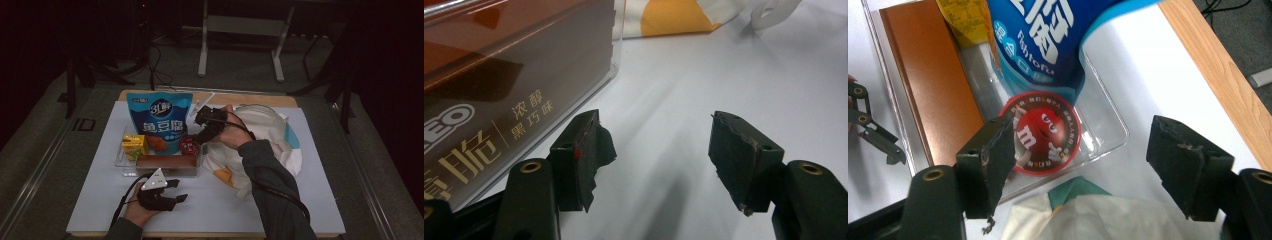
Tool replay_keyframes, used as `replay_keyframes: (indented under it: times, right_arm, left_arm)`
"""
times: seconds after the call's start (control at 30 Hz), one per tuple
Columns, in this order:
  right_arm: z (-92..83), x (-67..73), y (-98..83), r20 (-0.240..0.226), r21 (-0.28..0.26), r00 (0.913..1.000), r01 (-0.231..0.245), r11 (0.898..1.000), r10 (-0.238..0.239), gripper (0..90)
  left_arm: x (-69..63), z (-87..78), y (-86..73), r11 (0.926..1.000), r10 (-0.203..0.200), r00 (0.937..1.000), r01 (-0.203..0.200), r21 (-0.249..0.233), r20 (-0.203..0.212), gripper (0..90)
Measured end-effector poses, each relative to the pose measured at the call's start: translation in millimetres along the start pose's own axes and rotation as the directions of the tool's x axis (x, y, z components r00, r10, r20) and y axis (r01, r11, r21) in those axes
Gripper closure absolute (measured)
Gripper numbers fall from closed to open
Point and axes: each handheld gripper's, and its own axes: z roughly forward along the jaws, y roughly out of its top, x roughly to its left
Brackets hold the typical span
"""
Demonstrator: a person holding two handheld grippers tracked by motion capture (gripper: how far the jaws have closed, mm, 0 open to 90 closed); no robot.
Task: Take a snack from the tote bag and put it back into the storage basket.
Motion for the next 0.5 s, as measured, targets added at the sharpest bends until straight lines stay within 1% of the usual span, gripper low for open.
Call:
replay_keyframes:
  times: [0.17,0.37,0.4,0.5]
  right_arm:
    - [-3.3,-2.6,-5.5,0.004,-0.009,1.0,-0.009,1.0,0.009,29.2]
    - [-8.5,-7.6,-13.5,0.004,-0.025,0.9993,-0.037,0.999,0.037,29.2]
    - [-11.1,-10.5,-18.2,0.003,-0.024,0.9987,-0.051,0.998,0.051,29.4]
    - [-13.7,-13.0,-23.1,0.002,-0.027,0.9981,-0.061,0.998,0.061,30.7]
  left_arm:
    - [-0.1,0.0,0.0,1.0,0.0,1.0,0.0,-0.001,-0.001,38.2]
    - [-0.1,0.0,0.0,1.0,-0.001,1.0,0.001,0.0,0.001,38.2]
    - [0.0,0.0,0.0,1.0,-0.004,1.0,0.004,0.0,0.0,38.2]
    - [0.4,0.0,0.0,1.0,-0.003,1.0,0.003,0.001,0.002,38.2]
